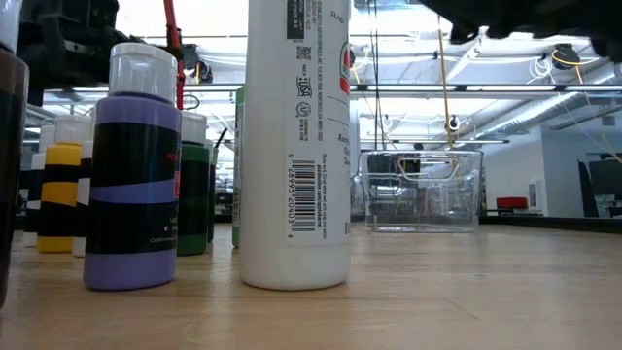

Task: Pick & Place Paint Supplies
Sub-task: Put the silver paint brush into the green cup

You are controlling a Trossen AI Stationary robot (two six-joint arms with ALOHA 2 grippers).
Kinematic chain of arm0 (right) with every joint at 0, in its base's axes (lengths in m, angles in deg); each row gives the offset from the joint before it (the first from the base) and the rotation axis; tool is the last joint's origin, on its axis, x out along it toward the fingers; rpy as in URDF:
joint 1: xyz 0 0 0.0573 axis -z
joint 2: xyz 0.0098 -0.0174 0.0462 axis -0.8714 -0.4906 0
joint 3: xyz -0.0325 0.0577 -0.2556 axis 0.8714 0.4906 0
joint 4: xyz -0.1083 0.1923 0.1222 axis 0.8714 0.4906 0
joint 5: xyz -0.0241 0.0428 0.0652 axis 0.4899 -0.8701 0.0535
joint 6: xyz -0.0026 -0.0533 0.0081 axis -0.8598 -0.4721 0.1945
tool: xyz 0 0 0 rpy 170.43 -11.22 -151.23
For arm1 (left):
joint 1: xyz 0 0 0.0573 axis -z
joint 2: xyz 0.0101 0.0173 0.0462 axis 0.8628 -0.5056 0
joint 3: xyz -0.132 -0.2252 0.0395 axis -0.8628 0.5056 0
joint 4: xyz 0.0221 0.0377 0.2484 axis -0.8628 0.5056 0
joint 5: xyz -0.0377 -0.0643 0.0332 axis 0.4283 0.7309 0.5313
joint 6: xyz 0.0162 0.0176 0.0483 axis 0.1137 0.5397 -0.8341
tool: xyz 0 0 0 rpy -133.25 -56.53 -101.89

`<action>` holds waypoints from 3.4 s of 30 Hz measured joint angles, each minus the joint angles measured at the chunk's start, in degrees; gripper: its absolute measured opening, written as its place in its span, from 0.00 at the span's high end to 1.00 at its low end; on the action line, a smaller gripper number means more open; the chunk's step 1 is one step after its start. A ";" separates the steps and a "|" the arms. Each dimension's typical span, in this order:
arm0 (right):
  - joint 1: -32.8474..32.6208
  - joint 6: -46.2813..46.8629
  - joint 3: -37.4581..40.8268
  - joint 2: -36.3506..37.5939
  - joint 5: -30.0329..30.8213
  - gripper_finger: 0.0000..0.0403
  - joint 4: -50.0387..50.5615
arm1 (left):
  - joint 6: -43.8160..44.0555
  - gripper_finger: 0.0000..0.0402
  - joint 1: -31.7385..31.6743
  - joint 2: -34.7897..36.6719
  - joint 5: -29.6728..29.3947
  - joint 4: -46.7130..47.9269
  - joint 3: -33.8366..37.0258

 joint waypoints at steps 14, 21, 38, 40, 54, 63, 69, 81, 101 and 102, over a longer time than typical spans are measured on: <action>12.70 0.28 -19.40 -16.51 -25.28 1.00 9.88 | -0.36 0.94 1.36 -5.96 -0.78 -13.41 -0.02; 16.42 0.37 -28.84 -19.93 -25.15 1.00 15.67 | -5.60 0.94 4.88 -15.64 6.07 -27.47 -0.02; 18.96 1.25 -28.92 -25.91 -25.24 1.00 11.07 | -9.00 0.45 12.10 -27.96 8.63 -35.67 -6.81; 18.95 1.19 -28.92 -26.75 -25.24 1.00 9.10 | -9.07 0.38 12.10 -29.86 8.30 -34.80 -8.24; 19.45 -0.07 -28.92 -26.94 -25.19 1.00 8.12 | -17.57 0.24 14.34 -33.99 21.22 -35.57 -10.71; 18.33 -2.92 -28.90 -26.94 -25.32 1.00 8.14 | -14.48 0.36 15.14 -33.97 15.59 -39.24 -10.71; 18.13 -5.42 -28.89 -26.94 -25.31 1.00 8.19 | -11.49 0.39 15.14 -33.94 15.51 -39.24 -11.95; 18.46 -7.44 -28.89 -26.94 -25.03 1.00 9.82 | -8.63 0.41 15.14 -36.62 14.63 -35.53 -18.43; 18.38 -9.82 -28.85 -26.93 -25.20 1.00 8.58 | -11.08 0.88 15.14 -41.38 19.96 -28.10 -24.11; 18.38 -9.83 -28.83 -26.91 -25.21 1.00 8.40 | -10.91 0.93 15.12 -41.33 19.63 -28.08 -24.11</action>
